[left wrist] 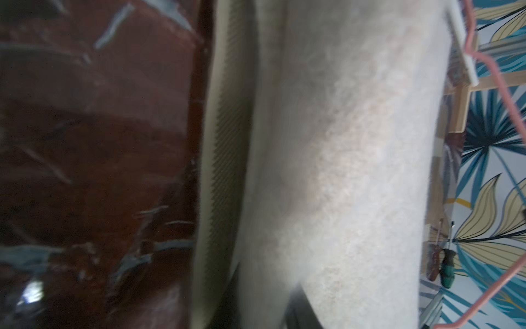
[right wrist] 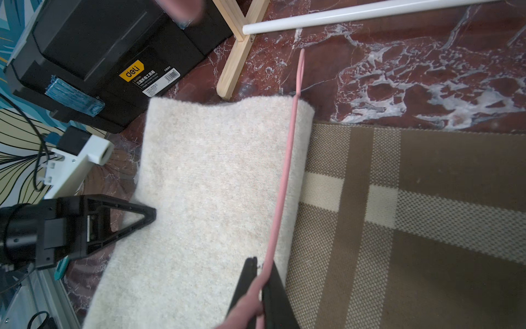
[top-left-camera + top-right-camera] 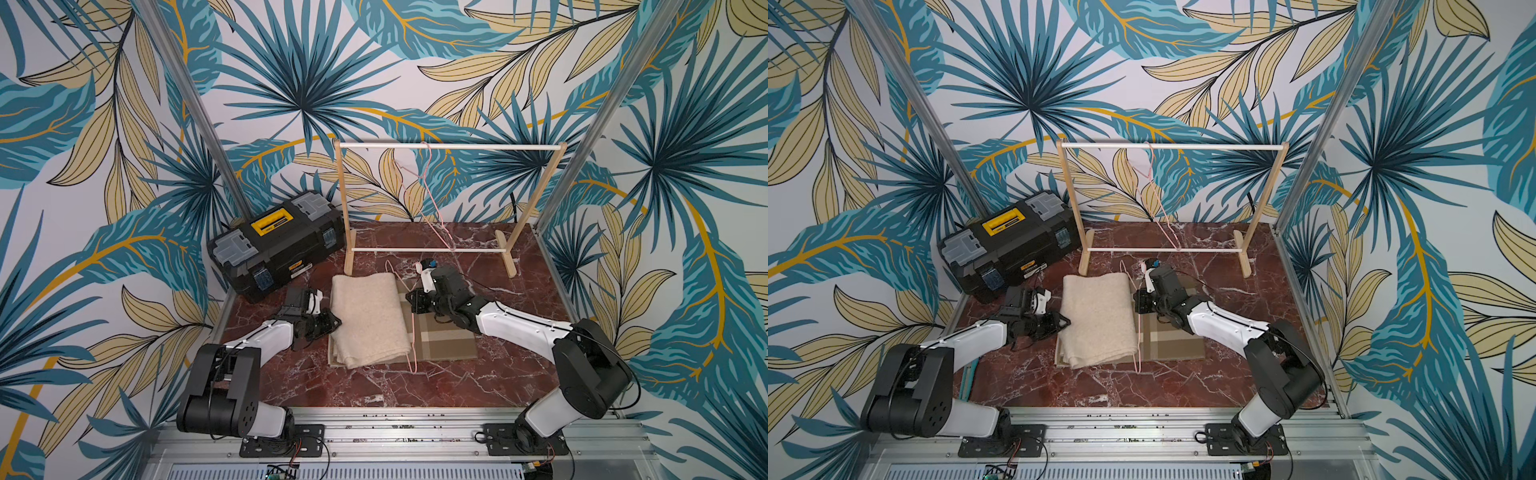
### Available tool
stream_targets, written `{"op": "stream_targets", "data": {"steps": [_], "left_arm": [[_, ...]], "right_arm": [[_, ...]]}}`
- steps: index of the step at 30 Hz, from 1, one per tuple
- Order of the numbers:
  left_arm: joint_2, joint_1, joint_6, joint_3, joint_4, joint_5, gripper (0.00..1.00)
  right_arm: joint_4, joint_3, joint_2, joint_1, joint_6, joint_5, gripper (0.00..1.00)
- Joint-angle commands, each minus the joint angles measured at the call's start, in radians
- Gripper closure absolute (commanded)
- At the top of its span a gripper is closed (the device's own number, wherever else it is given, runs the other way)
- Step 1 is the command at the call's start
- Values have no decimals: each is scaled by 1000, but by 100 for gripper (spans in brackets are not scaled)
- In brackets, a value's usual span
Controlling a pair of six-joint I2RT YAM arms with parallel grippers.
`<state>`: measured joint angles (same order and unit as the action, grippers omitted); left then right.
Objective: Hang the scarf on the hanger
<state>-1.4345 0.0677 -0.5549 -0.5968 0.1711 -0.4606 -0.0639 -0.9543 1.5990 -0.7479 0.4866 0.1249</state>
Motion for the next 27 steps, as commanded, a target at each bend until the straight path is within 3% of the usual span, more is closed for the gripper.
{"op": "stream_targets", "data": {"steps": [1, 6, 11, 17, 23, 27], "left_arm": [[22, -20, -8, -22, 9, 84, 55], [237, -6, -55, -87, 101, 177, 37], [311, 99, -148, -167, 217, 230, 37], [256, 229, -312, -46, 92, 268, 38], [371, 330, -303, -97, 416, 377, 36], [478, 393, -391, -22, 452, 380, 36]], "right_arm": [[84, 4, 16, 10, -34, -53, 100], [107, -18, 20, 6, -47, -53, 100], [120, -46, 33, 4, -60, -58, 100], [119, -62, 38, 4, -66, -61, 100], [134, -75, 43, 4, -75, -75, 100], [128, -76, 61, 4, -76, -68, 100]]}}
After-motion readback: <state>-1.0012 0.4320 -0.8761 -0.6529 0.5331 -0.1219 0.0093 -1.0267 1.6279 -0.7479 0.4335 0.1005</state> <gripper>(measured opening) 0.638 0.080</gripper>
